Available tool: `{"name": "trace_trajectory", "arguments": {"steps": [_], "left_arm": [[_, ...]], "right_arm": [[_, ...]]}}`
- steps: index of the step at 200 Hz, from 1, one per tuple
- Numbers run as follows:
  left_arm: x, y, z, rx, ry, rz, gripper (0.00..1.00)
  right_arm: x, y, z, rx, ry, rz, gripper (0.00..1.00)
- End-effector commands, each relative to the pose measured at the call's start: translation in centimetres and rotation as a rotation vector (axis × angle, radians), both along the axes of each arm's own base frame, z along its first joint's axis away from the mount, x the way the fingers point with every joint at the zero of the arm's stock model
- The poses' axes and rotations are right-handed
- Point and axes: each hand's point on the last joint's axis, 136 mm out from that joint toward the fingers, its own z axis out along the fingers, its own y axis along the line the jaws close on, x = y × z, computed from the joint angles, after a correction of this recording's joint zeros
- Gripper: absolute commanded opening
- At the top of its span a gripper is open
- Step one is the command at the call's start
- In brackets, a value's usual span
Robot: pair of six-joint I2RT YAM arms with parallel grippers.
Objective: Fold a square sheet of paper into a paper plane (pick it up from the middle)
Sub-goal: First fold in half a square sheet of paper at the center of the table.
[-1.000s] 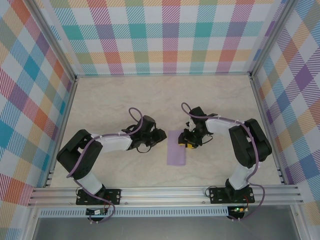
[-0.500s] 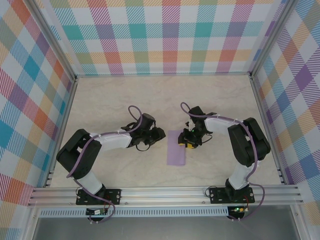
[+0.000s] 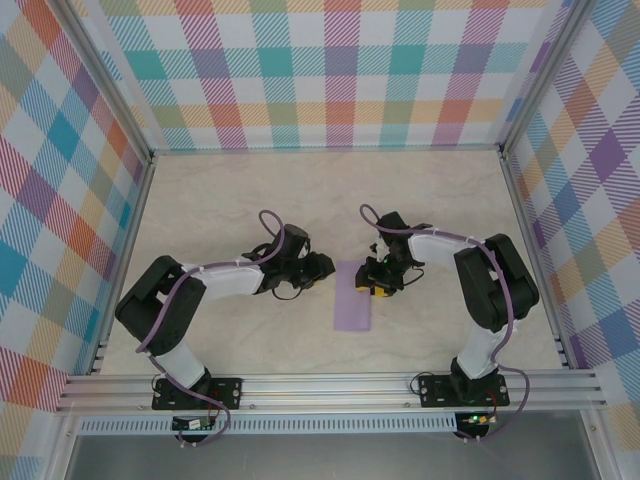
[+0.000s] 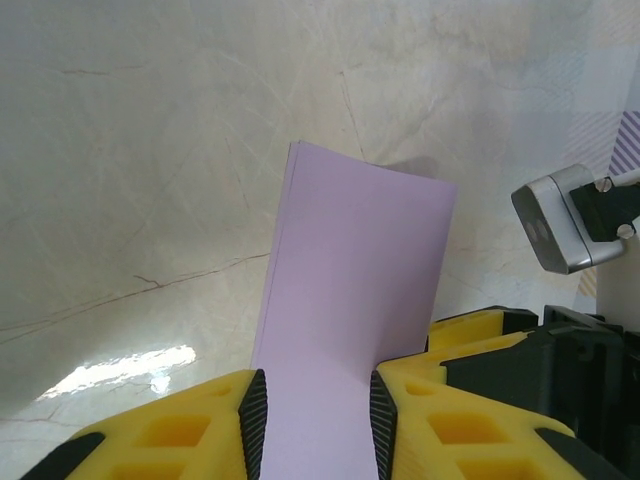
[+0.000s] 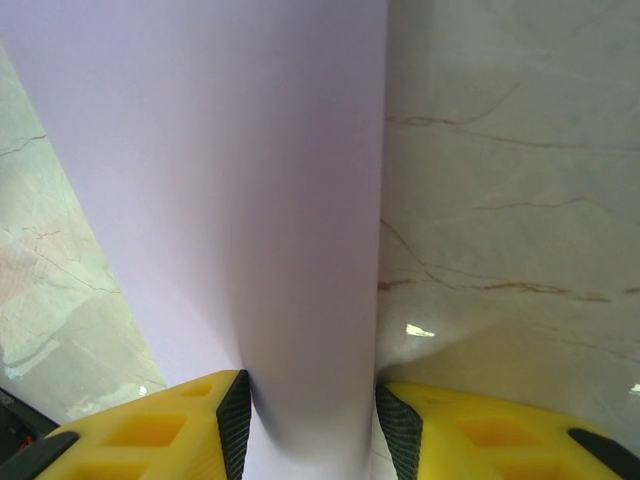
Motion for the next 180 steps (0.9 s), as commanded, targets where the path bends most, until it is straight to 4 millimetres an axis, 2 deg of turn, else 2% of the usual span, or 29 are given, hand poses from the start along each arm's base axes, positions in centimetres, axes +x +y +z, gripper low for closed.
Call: {"name": "trace_trajectory", "arguments": {"steps": [1,92,180], "left_arm": [[0.1,-0.4,0.0,-0.012,-0.004,-0.021,0.34],[-0.1,-1.7,-0.4,-0.018,0.016,-0.057,0.30],[-1.0,-4.6,-1.1,-0.077,0.044,-0.142,0.09]], "right_arm": [[-1.7,-3.0,-6.9,-0.205,0.024,0.059,0.46],[-1.7,-3.4,-7.7,-0.250,0.039,0.071,0.46],[-1.9,-3.1,-8.3,-0.249,0.051,0.070,0.46]]}}
